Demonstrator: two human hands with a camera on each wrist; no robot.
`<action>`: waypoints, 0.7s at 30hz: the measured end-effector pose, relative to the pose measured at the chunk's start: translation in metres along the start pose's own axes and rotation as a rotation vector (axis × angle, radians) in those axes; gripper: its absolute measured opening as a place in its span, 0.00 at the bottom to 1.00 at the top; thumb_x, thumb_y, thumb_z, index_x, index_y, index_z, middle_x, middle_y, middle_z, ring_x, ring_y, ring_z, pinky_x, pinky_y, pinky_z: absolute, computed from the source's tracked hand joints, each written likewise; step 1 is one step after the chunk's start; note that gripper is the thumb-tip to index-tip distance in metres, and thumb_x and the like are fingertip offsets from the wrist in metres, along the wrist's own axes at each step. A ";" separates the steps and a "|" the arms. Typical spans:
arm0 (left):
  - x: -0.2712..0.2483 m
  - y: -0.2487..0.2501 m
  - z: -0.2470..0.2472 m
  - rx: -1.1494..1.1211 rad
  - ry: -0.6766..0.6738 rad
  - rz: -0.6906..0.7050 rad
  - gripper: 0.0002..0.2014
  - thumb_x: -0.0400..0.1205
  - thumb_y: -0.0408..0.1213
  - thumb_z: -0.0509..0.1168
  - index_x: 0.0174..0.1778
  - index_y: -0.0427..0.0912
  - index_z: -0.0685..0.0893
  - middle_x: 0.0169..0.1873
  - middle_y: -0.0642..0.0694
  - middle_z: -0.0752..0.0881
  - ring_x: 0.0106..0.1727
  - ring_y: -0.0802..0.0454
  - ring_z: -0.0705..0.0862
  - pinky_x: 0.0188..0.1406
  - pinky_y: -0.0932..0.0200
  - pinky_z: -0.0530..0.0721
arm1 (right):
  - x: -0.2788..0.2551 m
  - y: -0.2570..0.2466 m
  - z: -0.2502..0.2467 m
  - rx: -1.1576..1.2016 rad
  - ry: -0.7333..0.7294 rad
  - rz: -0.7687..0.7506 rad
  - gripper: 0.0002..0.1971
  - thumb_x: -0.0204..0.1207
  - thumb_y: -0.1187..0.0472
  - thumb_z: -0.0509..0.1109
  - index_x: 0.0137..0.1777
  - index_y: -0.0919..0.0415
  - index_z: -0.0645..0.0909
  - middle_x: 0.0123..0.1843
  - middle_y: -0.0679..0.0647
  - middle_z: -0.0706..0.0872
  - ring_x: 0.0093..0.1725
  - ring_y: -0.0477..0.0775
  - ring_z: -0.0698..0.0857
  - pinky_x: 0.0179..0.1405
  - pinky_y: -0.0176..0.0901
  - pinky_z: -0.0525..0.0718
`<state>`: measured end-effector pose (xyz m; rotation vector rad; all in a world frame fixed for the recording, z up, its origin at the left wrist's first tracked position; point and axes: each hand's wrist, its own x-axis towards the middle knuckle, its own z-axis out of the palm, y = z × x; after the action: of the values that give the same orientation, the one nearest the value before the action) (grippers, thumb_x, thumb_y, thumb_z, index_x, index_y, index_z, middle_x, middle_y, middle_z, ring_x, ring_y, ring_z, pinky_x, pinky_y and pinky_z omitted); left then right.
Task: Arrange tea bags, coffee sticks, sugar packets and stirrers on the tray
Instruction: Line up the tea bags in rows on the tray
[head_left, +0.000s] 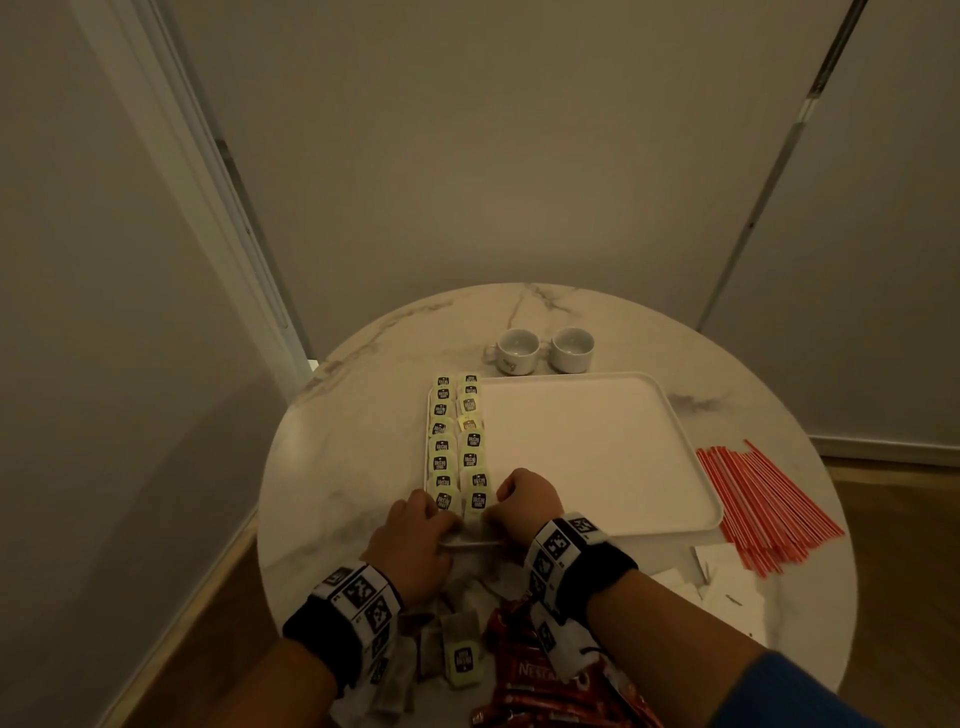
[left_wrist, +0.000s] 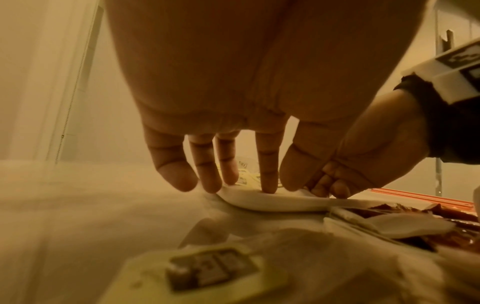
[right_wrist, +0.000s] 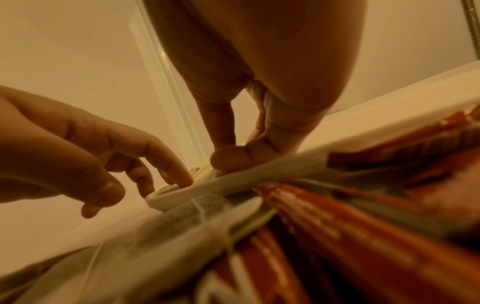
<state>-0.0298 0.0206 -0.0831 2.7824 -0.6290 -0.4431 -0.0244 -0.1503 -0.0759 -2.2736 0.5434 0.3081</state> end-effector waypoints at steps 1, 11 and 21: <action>0.000 0.000 0.000 0.001 -0.004 -0.002 0.20 0.81 0.44 0.60 0.70 0.57 0.75 0.64 0.49 0.69 0.66 0.48 0.68 0.64 0.50 0.78 | 0.000 -0.001 0.000 -0.011 0.001 -0.002 0.09 0.70 0.62 0.75 0.42 0.56 0.75 0.42 0.49 0.79 0.46 0.51 0.79 0.41 0.38 0.74; -0.002 0.001 -0.005 0.007 -0.017 0.001 0.20 0.81 0.45 0.59 0.71 0.56 0.75 0.64 0.50 0.69 0.66 0.49 0.68 0.65 0.51 0.77 | 0.001 -0.004 0.002 -0.063 -0.015 -0.010 0.04 0.72 0.61 0.73 0.43 0.57 0.80 0.52 0.56 0.88 0.53 0.55 0.86 0.53 0.43 0.85; 0.034 0.001 -0.041 -0.058 0.076 -0.084 0.27 0.80 0.43 0.63 0.77 0.56 0.69 0.68 0.48 0.68 0.68 0.47 0.66 0.68 0.47 0.75 | 0.020 0.003 -0.004 0.007 -0.036 -0.038 0.18 0.76 0.51 0.71 0.62 0.59 0.80 0.59 0.55 0.85 0.57 0.54 0.83 0.55 0.42 0.79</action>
<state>0.0135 0.0112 -0.0530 2.7632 -0.4759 -0.3649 -0.0079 -0.1604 -0.0827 -2.2643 0.4817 0.3269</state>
